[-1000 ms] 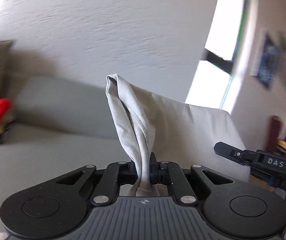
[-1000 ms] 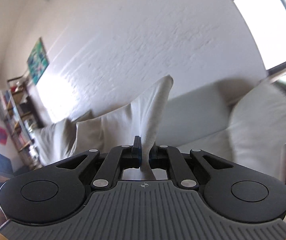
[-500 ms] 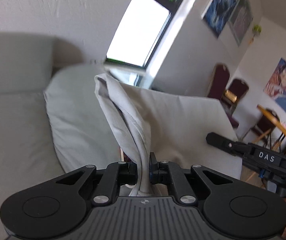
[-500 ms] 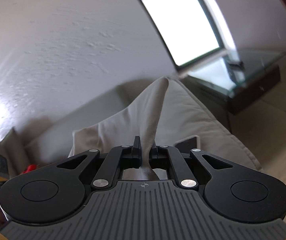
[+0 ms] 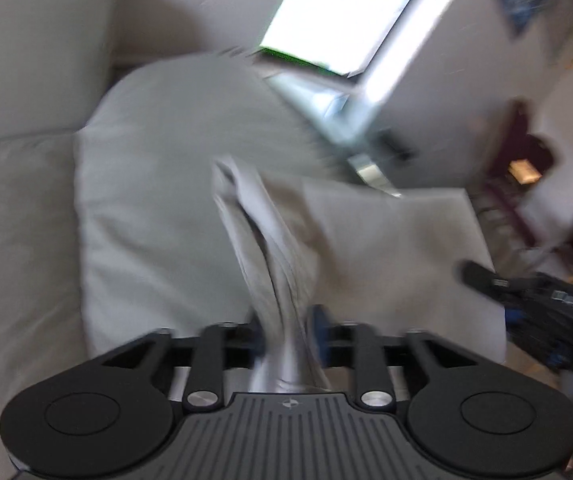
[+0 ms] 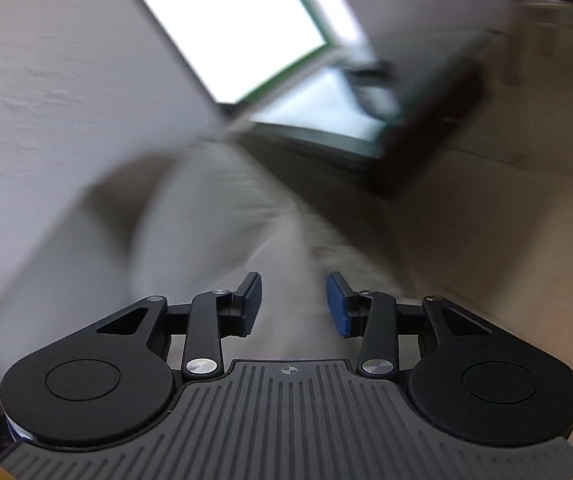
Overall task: Fold clothes
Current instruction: 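Lower the bundle onto the sofa arm and open both grippers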
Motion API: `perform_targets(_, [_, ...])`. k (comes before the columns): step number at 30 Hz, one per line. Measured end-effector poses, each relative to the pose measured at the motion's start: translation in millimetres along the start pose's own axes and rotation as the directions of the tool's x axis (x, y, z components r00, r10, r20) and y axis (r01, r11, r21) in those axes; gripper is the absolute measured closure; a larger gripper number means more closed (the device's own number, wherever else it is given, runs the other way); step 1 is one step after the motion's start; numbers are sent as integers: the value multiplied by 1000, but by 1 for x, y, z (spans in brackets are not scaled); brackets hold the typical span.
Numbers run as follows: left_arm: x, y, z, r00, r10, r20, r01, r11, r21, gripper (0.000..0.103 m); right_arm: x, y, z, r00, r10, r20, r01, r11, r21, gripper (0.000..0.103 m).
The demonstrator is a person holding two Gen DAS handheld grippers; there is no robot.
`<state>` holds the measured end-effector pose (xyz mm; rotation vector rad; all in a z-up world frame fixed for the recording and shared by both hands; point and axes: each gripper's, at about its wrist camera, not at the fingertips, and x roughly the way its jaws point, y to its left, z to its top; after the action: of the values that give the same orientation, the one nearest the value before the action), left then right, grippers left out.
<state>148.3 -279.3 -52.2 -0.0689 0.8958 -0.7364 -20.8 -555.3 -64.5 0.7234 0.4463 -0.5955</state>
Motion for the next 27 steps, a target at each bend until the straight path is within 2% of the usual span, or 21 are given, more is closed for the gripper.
perform_targets(3, [26, 10, 13, 998, 51, -26, -51, 998, -21, 70, -14, -7, -11, 998, -50, 46, 54, 995, -85, 60])
perform_targets(5, [21, 11, 9, 998, 51, -26, -51, 999, -10, 73, -29, -7, -20, 997, -41, 58, 51, 983, -176, 63])
perform_targets(6, [15, 11, 5, 999, 45, -23, -45, 999, 0, 78, -37, -6, -24, 999, -19, 45, 29, 976, -215, 68])
perform_targets(8, [4, 6, -3, 999, 21, -24, -20, 999, 35, 91, -45, 0, -33, 999, 21, -25, -27, 961, -274, 88])
perform_targets(11, [-1, -29, -21, 995, -61, -75, 73, 983, 169, 90, -54, 6, -48, 994, 43, -97, -71, 945, -318, 89])
perform_targets(13, [7, -60, -42, 990, -31, -139, 72, 951, 300, 86, -54, 8, -57, 989, 29, -147, -77, 940, -333, 89])
perform_targets(14, [8, -68, -48, 988, -10, -154, 61, 943, 328, 82, -56, 4, -66, 985, 8, -173, -66, 942, -329, 89])
perform_targets(19, [-5, -73, -60, 981, 82, -175, -25, 952, 305, 81, -80, -17, -90, 962, -94, -257, 18, 959, -283, 93])
perform_targets(20, [-7, -74, -63, 979, 100, -180, -42, 953, 300, 81, -83, -18, -93, 956, -122, -268, 40, 955, -294, 85])
perform_targets(21, [-9, -75, -65, 976, 118, -184, -60, 953, 296, 81, -86, -18, -96, 949, -151, -278, 62, 950, -306, 83])
perform_targets(22, [-12, -76, -67, 972, 137, -189, -77, 954, 291, 81, -91, -17, -95, 949, -167, -267, 77, 945, -318, 82])
perform_targets(24, [-17, -78, -72, 965, 172, -199, -112, 953, 283, 78, -116, -14, -88, 960, -149, -237, 69, 947, -314, 81])
perform_targets(25, [-19, -79, -74, 960, 190, -203, -130, 952, 278, 74, -127, -8, -82, 967, -127, -222, 54, 950, -306, 73])
perform_targets(26, [-22, -81, -77, 956, 208, -208, -147, 950, 274, 62, -139, -3, -76, 973, -105, -208, 40, 954, -299, 58])
perform_targets(27, [-28, -83, -78, 954, 219, -206, -159, 949, 273, 52, -150, 3, -69, 978, -84, -193, 24, 956, -291, 52])
